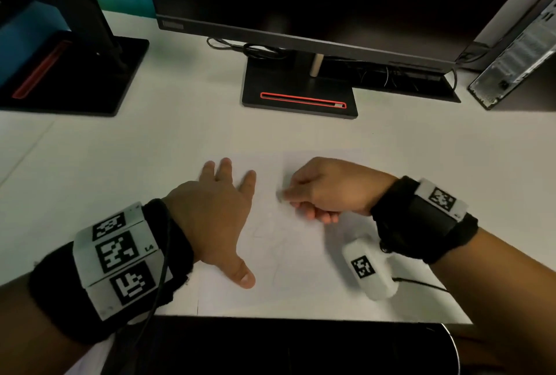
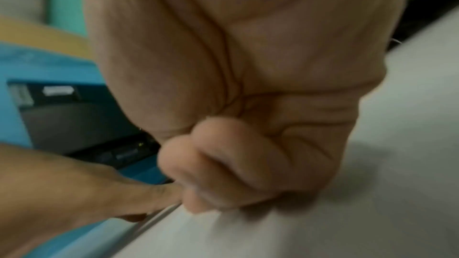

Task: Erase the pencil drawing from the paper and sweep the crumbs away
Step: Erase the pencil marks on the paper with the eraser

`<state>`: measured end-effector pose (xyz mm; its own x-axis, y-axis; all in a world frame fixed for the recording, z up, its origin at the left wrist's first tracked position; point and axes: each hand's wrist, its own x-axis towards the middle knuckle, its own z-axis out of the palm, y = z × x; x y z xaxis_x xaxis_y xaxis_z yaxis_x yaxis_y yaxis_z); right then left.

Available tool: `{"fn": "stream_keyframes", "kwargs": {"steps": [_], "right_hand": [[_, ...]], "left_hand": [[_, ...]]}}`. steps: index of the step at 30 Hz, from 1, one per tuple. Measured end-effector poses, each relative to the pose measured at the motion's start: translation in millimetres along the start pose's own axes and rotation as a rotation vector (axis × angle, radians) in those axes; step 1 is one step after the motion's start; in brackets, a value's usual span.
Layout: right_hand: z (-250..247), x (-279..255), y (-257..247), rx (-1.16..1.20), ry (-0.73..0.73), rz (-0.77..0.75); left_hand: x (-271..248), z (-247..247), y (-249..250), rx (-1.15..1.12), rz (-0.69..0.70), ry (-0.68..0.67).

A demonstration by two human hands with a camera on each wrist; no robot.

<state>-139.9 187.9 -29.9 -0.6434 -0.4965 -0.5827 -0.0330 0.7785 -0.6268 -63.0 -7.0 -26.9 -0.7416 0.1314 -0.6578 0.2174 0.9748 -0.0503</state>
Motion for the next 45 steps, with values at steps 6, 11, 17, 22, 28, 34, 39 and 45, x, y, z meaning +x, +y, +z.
{"fn": "stream_keyframes", "kwargs": {"steps": [6, 11, 17, 22, 28, 34, 39, 45], "right_hand": [[-39.4, 23.2, 4.8, -0.182, 0.238, 0.042], [-21.8, 18.8, 0.9, -0.212, 0.066, -0.016], [-35.3, 26.4, 3.6, -0.207, 0.165, -0.009], [-35.7, 28.9, 3.9, -0.125, 0.248, 0.027], [-23.9, 28.4, -2.0, -0.112, 0.144, 0.007], [-16.1, 31.2, -11.5, -0.152, 0.089, -0.024], [-20.1, 35.2, -15.5, -0.192, 0.185, -0.029], [-20.3, 37.7, -17.7, -0.178, 0.221, -0.017]], "left_hand": [[-0.2, -0.1, 0.8, -0.002, -0.001, -0.013], [-0.7, -2.9, 3.2, 0.013, -0.015, -0.029], [-1.4, -3.5, 5.3, 0.048, -0.026, -0.024], [-1.6, -3.1, 5.1, 0.022, -0.02, -0.024], [-2.4, -4.2, 5.2, 0.013, -0.022, -0.026], [-3.3, -3.1, 3.5, 0.001, -0.014, -0.026], [-2.8, -0.8, 1.9, -0.023, -0.007, -0.011], [-2.2, -0.1, 1.1, -0.03, -0.001, -0.004]]}}
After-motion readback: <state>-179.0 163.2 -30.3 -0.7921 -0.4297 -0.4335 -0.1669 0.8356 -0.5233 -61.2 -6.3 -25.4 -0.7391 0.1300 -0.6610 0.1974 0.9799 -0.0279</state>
